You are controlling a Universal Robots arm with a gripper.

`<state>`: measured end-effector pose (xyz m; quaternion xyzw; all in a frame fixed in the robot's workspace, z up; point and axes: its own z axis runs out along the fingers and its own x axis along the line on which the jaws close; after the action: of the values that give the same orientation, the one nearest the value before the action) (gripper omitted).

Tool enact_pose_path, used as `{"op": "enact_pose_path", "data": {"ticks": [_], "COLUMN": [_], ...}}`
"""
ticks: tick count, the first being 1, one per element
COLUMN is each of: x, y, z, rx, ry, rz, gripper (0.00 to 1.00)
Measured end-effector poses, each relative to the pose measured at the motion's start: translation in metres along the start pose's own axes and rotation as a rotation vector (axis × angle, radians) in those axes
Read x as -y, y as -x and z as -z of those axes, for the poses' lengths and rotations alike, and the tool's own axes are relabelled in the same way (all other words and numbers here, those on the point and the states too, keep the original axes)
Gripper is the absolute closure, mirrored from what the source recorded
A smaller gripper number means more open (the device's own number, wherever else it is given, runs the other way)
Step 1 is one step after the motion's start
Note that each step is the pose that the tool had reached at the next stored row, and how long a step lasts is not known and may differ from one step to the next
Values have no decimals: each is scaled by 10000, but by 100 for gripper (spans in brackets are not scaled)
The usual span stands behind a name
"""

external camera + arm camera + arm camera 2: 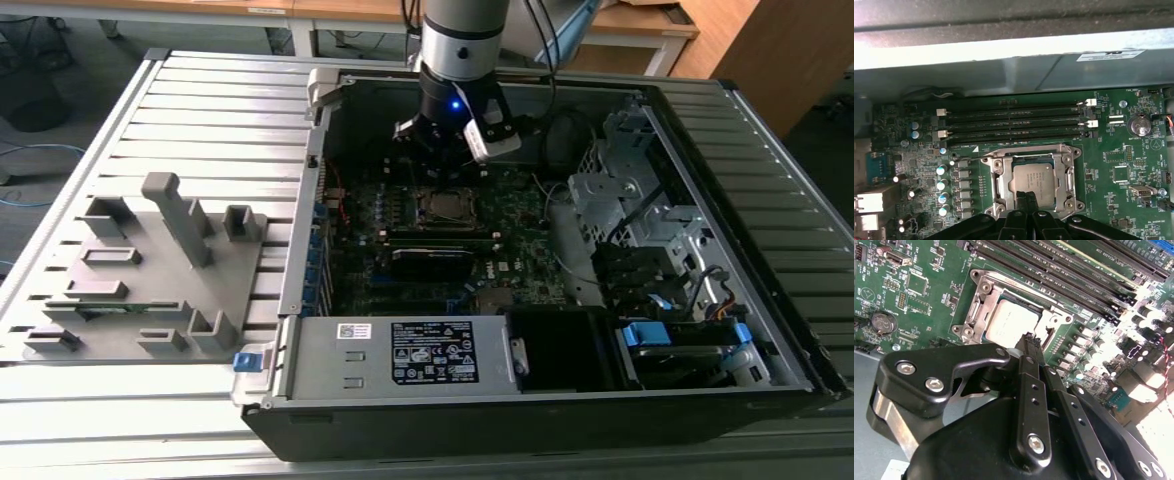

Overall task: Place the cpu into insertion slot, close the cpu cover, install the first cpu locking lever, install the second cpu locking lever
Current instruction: 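Install the first cpu locking lever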

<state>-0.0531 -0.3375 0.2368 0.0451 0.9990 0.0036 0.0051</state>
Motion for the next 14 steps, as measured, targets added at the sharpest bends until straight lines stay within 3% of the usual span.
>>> {"op": "enact_pose_path", "data": {"ticks": [14], "x": [1], "y": [-6], "z": [0], "rx": [-6], "ry": [-1], "rz": [0], "gripper": [89]}}
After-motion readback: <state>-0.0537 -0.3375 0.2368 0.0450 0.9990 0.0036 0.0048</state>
